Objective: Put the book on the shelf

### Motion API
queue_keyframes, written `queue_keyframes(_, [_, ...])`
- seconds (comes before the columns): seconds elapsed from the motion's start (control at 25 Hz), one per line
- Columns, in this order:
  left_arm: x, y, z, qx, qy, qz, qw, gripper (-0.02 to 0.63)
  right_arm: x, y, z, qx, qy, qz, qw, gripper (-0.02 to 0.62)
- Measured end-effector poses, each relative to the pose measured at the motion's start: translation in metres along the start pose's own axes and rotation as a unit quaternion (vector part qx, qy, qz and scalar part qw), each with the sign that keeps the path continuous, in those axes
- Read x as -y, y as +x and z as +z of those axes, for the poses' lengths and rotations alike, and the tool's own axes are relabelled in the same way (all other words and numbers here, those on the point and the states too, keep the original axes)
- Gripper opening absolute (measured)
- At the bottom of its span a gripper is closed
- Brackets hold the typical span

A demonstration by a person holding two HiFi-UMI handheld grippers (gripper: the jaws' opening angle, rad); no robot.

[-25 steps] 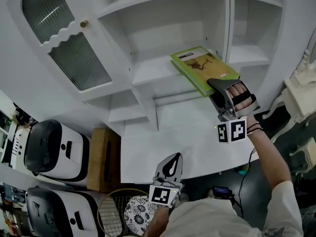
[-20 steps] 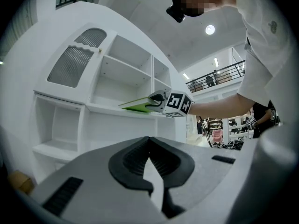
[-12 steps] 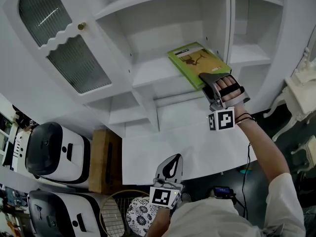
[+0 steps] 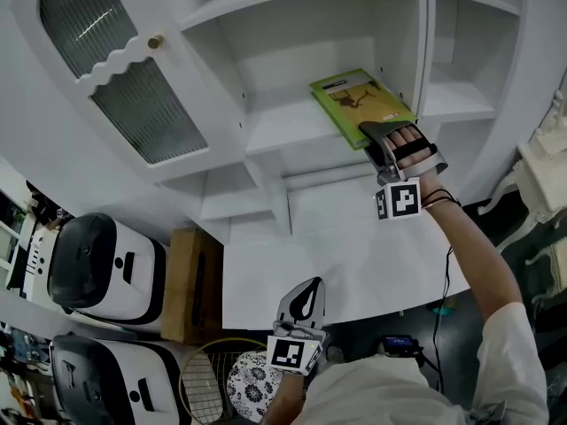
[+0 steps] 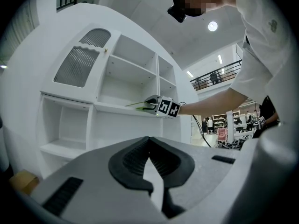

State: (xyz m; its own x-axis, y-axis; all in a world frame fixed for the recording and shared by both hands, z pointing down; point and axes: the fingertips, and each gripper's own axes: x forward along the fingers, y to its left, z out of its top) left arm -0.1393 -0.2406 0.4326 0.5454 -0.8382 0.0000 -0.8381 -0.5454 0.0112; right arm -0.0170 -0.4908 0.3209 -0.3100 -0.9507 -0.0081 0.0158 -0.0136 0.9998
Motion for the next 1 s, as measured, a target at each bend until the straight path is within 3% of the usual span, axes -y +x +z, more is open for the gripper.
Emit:
queue_keyframes(0.56, [0.005, -0.001, -0.001, -0.002, -0.002, 0.0, 1.0, 0.003, -0.002, 0.013, -0.001, 0.002, -0.017, -0.002, 1.0, 0.15])
queue_keyframes(0.68, [0.006, -0.001, 0.0, -0.001, -0.002, -0.001, 1.0, 0.003, -0.005, 0.011, 0.001, 0.01, 0.016, 0.023, 1.0, 0.236])
queue_keyframes(1.0, [0.012, -0.003, 0.001, 0.004, -0.001, -0.005, 1.0, 0.003, -0.003, 0.002, 0.002, 0.017, 0.008, 0.031, 0.999, 0.253])
